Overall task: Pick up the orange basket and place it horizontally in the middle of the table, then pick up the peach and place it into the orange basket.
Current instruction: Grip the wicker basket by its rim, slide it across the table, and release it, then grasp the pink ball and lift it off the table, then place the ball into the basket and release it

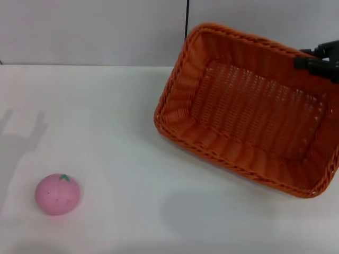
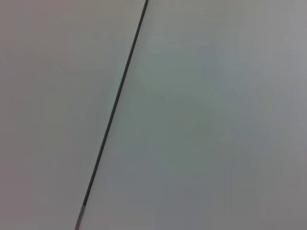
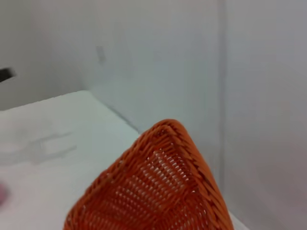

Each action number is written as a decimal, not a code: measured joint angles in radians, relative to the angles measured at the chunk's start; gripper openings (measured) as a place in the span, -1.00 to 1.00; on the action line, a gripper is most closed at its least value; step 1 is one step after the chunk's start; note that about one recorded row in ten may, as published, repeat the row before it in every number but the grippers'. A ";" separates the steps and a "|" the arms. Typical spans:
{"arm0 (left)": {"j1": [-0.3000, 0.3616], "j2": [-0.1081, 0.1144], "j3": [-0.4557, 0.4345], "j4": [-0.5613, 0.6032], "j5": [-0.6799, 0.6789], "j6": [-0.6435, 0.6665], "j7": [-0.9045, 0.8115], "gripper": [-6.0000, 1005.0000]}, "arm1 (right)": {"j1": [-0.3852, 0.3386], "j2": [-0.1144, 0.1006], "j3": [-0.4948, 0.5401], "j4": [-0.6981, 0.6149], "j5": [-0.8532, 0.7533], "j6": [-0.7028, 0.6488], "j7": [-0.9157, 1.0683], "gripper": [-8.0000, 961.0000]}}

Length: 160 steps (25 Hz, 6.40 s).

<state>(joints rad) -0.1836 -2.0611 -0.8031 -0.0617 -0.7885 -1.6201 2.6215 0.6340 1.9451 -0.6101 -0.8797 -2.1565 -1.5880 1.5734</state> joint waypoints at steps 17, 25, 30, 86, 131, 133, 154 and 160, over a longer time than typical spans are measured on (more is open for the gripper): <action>0.033 -0.008 0.039 -0.046 0.002 -0.031 0.000 0.63 | 0.110 -0.104 -0.011 0.249 0.071 -0.225 -0.349 -0.65; 0.049 -0.008 0.065 -0.056 0.002 -0.046 0.002 0.63 | 0.130 -0.089 -0.111 0.272 0.067 -0.209 -0.379 -0.65; 0.061 -0.008 0.067 -0.056 0.002 -0.066 0.002 0.63 | 0.130 -0.058 -0.194 0.249 0.068 -0.143 -0.378 -0.65; -0.004 0.048 0.409 0.373 0.002 -0.262 -0.361 0.62 | -0.232 0.131 -0.201 0.045 0.758 0.105 -0.509 0.18; -0.002 0.007 0.794 0.486 -0.011 -0.114 -0.226 0.08 | -0.481 0.131 0.130 0.517 1.097 -0.188 -0.541 0.18; -0.005 0.008 0.782 0.486 -0.012 -0.131 -0.227 0.01 | -0.481 0.132 0.191 0.558 1.099 -0.189 -0.541 0.18; -0.360 -0.011 0.713 0.055 -0.011 -0.057 -0.089 -0.42 | -0.489 0.132 0.361 0.791 1.091 -0.166 -0.640 0.18; -0.418 -0.015 0.698 -0.134 0.056 0.191 0.116 -0.47 | -0.488 0.132 0.360 0.800 1.061 -0.175 -0.639 0.18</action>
<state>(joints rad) -0.6020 -2.0765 -0.1056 -0.1961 -0.7328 -1.4289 2.7372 0.1459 2.0769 -0.2497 -0.0794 -1.0955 -1.7635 0.9340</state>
